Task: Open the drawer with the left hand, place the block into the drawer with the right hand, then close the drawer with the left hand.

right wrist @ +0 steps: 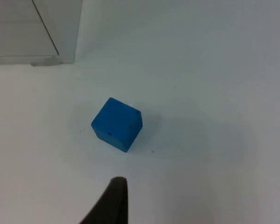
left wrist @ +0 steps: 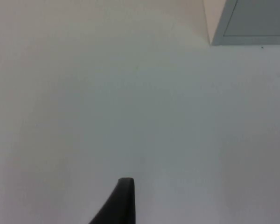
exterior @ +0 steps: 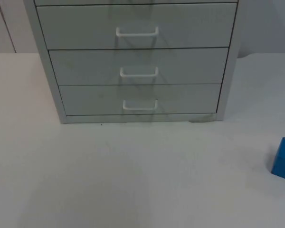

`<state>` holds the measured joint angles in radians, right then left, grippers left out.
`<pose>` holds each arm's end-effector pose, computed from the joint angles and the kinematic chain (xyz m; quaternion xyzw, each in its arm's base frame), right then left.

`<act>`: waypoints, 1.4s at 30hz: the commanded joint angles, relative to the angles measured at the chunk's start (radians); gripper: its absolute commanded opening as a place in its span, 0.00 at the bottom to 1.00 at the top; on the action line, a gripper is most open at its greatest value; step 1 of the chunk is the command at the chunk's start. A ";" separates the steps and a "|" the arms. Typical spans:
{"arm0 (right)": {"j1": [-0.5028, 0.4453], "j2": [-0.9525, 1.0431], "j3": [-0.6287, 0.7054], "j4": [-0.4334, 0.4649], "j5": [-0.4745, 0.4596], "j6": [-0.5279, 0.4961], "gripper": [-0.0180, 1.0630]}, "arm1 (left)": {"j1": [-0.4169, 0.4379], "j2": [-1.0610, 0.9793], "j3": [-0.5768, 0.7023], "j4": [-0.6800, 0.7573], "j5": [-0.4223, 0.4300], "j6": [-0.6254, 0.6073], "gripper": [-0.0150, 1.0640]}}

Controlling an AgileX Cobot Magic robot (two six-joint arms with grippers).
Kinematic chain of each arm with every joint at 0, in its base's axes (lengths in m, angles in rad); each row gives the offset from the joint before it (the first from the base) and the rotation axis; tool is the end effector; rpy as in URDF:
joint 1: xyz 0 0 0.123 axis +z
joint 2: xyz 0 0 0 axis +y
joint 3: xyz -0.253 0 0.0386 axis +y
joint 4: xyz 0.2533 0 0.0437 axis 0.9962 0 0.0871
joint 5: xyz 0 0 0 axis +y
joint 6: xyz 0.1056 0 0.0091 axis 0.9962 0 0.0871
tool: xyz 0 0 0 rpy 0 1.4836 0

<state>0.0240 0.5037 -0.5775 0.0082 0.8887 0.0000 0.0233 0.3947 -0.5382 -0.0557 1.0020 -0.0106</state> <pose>0.1254 0.0037 0.2706 -0.0099 0.9124 0.0089 0.4091 0.1017 -0.0026 0.2616 -0.0203 0.9206 -0.0250 0.3892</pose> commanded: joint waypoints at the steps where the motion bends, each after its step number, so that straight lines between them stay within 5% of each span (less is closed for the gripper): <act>1: -0.003 0.068 -0.009 0.005 -0.046 0.006 0.99 | 0.001 0.039 -0.005 -0.014 -0.028 -0.009 0.99; 17: -0.003 0.171 -0.009 0.005 -0.063 0.006 0.99 | 0.001 0.053 -0.005 -0.044 -0.066 0.061 0.95; 22: -0.003 0.171 -0.009 0.005 -0.063 0.006 0.99 | 0.001 0.102 -0.005 -0.117 -0.070 0.108 0.71; 26: -0.003 0.171 -0.009 0.003 -0.063 0.006 0.99 | 0.001 0.176 -0.005 -0.236 -0.092 0.260 0.52; 37: -0.003 0.171 -0.009 0.003 -0.074 0.006 0.99 | -0.018 0.440 -0.074 -0.463 -0.116 0.552 0.60; 42: -0.003 0.171 -0.007 0.001 -0.077 0.006 0.99 | -0.135 0.589 -0.166 -0.452 -0.151 0.575 0.60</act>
<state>0.0240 0.6746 -0.5775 0.0100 0.8278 0.0057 -0.0545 0.9299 -0.6612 -0.4932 0.8779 0.5448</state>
